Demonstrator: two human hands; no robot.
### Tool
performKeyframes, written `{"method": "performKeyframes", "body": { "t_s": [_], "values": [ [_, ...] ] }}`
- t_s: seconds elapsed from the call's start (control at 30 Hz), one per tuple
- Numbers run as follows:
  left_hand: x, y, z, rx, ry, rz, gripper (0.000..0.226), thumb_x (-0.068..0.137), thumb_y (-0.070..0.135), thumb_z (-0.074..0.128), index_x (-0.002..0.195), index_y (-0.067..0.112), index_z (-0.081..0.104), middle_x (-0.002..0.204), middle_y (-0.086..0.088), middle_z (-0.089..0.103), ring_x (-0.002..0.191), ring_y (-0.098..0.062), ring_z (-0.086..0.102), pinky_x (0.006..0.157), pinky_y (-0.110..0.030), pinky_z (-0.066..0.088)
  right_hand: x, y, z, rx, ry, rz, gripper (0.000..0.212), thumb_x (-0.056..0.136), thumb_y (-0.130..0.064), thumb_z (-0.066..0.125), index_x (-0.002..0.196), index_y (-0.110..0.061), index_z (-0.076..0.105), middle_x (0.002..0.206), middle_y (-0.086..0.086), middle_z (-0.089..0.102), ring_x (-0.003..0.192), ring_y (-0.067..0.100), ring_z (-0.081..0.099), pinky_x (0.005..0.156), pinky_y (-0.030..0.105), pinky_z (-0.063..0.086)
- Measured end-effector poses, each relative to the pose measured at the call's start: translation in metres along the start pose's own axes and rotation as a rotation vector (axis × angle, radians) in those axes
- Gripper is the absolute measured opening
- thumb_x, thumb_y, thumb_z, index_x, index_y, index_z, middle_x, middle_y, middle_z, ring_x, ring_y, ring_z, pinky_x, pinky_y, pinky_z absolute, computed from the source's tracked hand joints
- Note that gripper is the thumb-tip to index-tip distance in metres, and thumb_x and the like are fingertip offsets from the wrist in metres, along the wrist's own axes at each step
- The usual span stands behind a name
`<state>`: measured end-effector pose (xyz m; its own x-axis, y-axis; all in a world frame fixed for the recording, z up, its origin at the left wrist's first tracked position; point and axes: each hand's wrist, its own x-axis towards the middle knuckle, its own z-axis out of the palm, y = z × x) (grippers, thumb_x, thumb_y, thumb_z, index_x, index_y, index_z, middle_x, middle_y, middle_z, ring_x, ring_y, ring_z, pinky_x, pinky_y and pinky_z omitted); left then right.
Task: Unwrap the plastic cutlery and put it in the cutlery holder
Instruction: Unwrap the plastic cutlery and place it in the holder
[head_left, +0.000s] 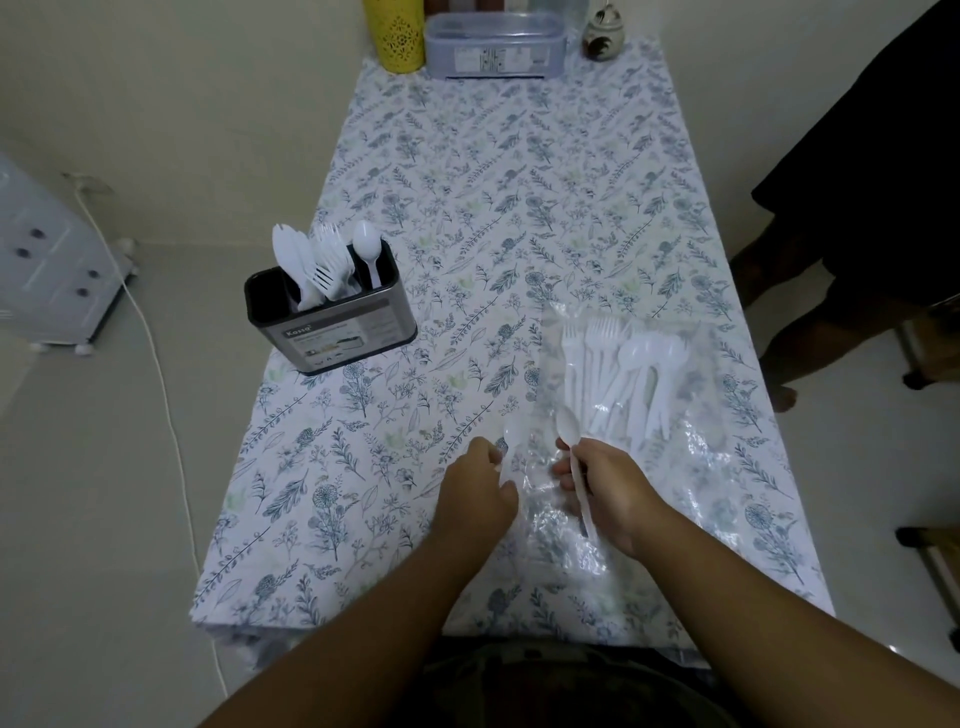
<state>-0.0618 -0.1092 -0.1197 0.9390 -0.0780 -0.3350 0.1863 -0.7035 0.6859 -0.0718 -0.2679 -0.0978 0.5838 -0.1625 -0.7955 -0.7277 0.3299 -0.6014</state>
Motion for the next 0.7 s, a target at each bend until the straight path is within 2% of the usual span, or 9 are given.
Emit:
{"method": "performKeyframes", "body": {
  "t_s": [0.13,0.23,0.3,0.33,0.4,0.47,0.57,0.63,0.7],
  "values": [
    [-0.011,0.01,-0.004,-0.183,-0.06,0.012,0.043,0.083,0.017,0.075,0.121,0.03,0.058,0.08,0.005,0.064,0.068,-0.003,0.063,0.06,-0.014,0.05,-0.003,-0.001,0.005,0.02,-0.058,-0.032,0.02,0.102,-0.004,0.042,0.1,0.003,0.061,0.085,0.018,0.057,0.063,0.023,0.051,0.074,0.041,0.047],
    [-0.017,0.022,-0.004,-0.284,-0.12,0.08,0.052,0.085,0.012,0.075,0.132,0.029,0.06,0.083,0.014,0.064,0.066,0.01,0.062,0.062,-0.003,0.046,-0.008,0.0,0.012,0.084,-0.18,-0.029,0.024,0.104,-0.002,0.041,0.102,0.005,0.063,0.083,0.018,0.068,0.065,0.024,0.071,0.077,0.042,0.06],
    [-0.016,0.026,-0.005,-0.283,-0.112,0.109,0.054,0.085,0.008,0.074,0.134,0.026,0.061,0.085,0.014,0.066,0.07,0.012,0.063,0.068,-0.003,0.048,-0.009,0.0,0.015,0.067,-0.218,-0.036,0.026,0.104,-0.004,0.042,0.108,0.008,0.064,0.086,0.019,0.074,0.074,0.026,0.075,0.083,0.044,0.058],
    [-0.015,0.025,-0.005,-0.275,-0.102,0.11,0.055,0.085,0.01,0.074,0.135,0.028,0.06,0.085,0.012,0.068,0.07,0.007,0.065,0.072,-0.008,0.052,-0.009,0.0,0.015,0.062,-0.223,-0.039,0.027,0.104,-0.005,0.042,0.111,0.009,0.065,0.091,0.02,0.075,0.079,0.026,0.075,0.083,0.044,0.059],
    [-0.013,0.021,-0.007,-0.263,-0.094,0.099,0.057,0.084,0.014,0.077,0.136,0.031,0.06,0.083,0.007,0.069,0.071,-0.001,0.065,0.078,-0.021,0.058,-0.011,-0.001,0.015,0.1,-0.247,-0.036,0.029,0.104,-0.006,0.042,0.114,0.005,0.067,0.1,0.02,0.076,0.086,0.025,0.077,0.072,0.036,0.06],
    [-0.012,0.017,-0.009,-0.266,-0.091,0.086,0.054,0.085,0.017,0.076,0.134,0.033,0.061,0.08,0.007,0.069,0.071,-0.004,0.065,0.08,-0.025,0.058,-0.012,0.001,0.014,0.148,-0.275,-0.035,0.03,0.104,-0.006,0.042,0.117,0.001,0.069,0.111,0.023,0.075,0.098,0.027,0.076,0.073,0.034,0.059],
    [-0.013,0.017,-0.013,-0.285,-0.071,0.05,0.042,0.091,0.028,0.068,0.133,0.03,0.063,0.081,0.006,0.071,0.075,-0.005,0.067,0.077,-0.023,0.057,-0.016,0.003,0.017,0.132,-0.302,-0.046,0.031,0.105,-0.004,0.044,0.122,-0.007,0.069,0.113,0.019,0.076,0.103,0.024,0.075,0.073,0.03,0.059],
    [-0.012,0.018,-0.017,-0.272,-0.044,0.046,0.037,0.094,0.033,0.065,0.13,0.023,0.066,0.095,0.007,0.072,0.085,-0.004,0.067,0.079,-0.016,0.052,-0.017,0.004,0.02,0.111,-0.27,-0.065,0.025,0.103,-0.002,0.051,0.119,-0.013,0.067,0.106,0.013,0.079,0.095,0.019,0.077,0.066,0.025,0.059],
    [-0.011,0.019,-0.025,-0.24,-0.016,0.068,0.031,0.096,0.027,0.063,0.124,0.016,0.069,0.102,0.006,0.069,0.088,-0.002,0.063,0.078,-0.009,0.047,-0.017,0.005,0.023,0.043,-0.214,-0.121,0.022,0.099,-0.002,0.06,0.112,-0.016,0.069,0.096,0.007,0.081,0.086,0.017,0.078,0.063,0.024,0.059]
  ]
}}
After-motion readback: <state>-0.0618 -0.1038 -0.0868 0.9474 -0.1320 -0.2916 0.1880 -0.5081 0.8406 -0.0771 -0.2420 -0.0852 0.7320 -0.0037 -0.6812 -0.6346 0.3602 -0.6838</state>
